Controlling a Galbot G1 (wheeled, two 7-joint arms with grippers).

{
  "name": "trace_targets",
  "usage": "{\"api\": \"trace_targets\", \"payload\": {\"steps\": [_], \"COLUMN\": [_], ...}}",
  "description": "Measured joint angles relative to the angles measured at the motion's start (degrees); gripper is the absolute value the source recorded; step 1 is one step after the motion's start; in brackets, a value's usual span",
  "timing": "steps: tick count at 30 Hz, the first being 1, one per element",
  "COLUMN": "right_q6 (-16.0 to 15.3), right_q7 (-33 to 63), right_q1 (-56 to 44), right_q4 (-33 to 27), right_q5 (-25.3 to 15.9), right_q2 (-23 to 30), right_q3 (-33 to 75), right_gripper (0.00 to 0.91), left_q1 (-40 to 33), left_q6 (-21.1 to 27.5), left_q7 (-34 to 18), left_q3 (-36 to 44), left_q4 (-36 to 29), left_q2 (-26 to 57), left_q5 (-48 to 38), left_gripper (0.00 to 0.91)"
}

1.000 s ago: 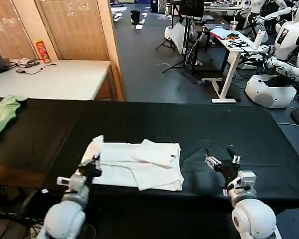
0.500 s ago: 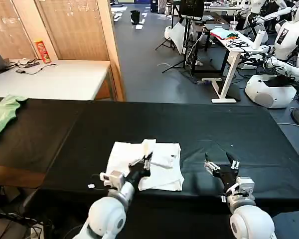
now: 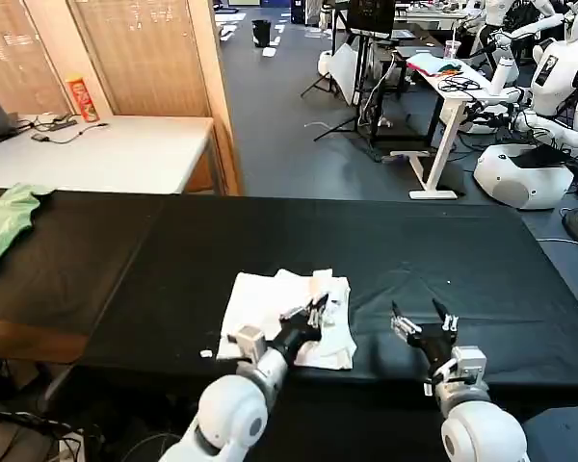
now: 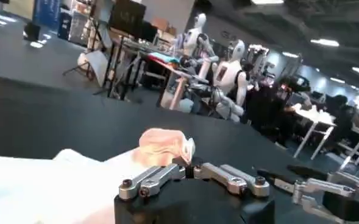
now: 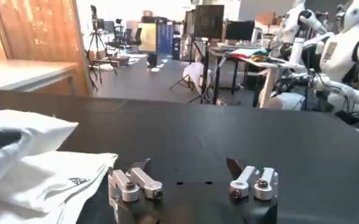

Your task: Fold and organize the clothes.

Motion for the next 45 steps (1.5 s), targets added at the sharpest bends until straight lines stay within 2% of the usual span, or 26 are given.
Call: {"api": "trace_targets", "payload": {"steps": [1, 2, 3, 15, 20, 24, 28, 31, 36, 39, 45], "right_q6": [0.19, 0.32, 0.41, 1.32, 1.22, 0.9, 0.8, -0.07, -2.23, -1.89, -1.19], "right_q7": [-0.15, -0.24, -0.34, -1.1, -2.27, -3.3, -4.15, -4.08, -1.12, 1.59, 4.35], "right_q1": [0.03, 0.06, 0.09, 1.71, 3.51, 6.69, 10.2, 12.53, 13.38, 12.91, 11.16], "right_q4": [0.02, 0.04, 0.05, -0.71, -1.63, -3.47, -5.83, -7.95, -9.82, -10.06, -8.08], "right_q5": [0.0, 0.0, 0.01, 0.12, 0.19, -0.38, -2.4, -5.49, -9.91, -13.37, -12.16], "right_q2": [-0.13, -0.24, -0.36, -1.22, -2.61, -4.16, -4.1, -3.36, -2.07, -1.33, 0.38], "right_q3": [0.0, -0.01, -0.04, -1.97, -4.35, -8.85, -13.97, -17.38, -19.07, -18.11, -14.92], "right_gripper": [0.878, 0.878, 0.878, 0.878, 0.878, 0.878, 0.878, 0.878, 0.878, 0.878, 0.878], "left_q1": [0.0, -0.02, -0.02, -0.58, -1.81, -2.34, -1.24, 0.49, 3.82, 5.3, 6.9], "left_q6": [0.06, 0.06, 0.06, -1.87, -4.04, -5.14, -6.25, -7.2, -8.09, -8.53, -9.88], "left_q7": [-0.02, -0.02, -0.02, -0.15, 0.8, 0.89, 0.94, 1.03, 1.05, 1.18, 1.51], "left_q3": [0.16, 0.27, 0.43, 1.16, -0.24, -3.66, -8.03, -10.99, -14.48, -15.64, -17.84], "left_q4": [0.27, 0.62, 0.96, 5.16, 3.88, 1.38, -0.47, -1.21, -0.98, -0.57, 1.49], "left_q2": [-0.05, -0.15, -0.24, -4.67, -4.22, -0.41, 4.77, 7.59, 8.48, 8.2, 6.9], "left_q5": [0.1, 0.26, 0.42, 1.16, 5.47, 7.35, 8.97, 10.65, 11.69, 11.18, 6.73], "left_gripper": [0.0, 0.322, 0.878, 0.878, 0.878, 0.878, 0.878, 0.878, 0.878, 0.878, 0.878]}}
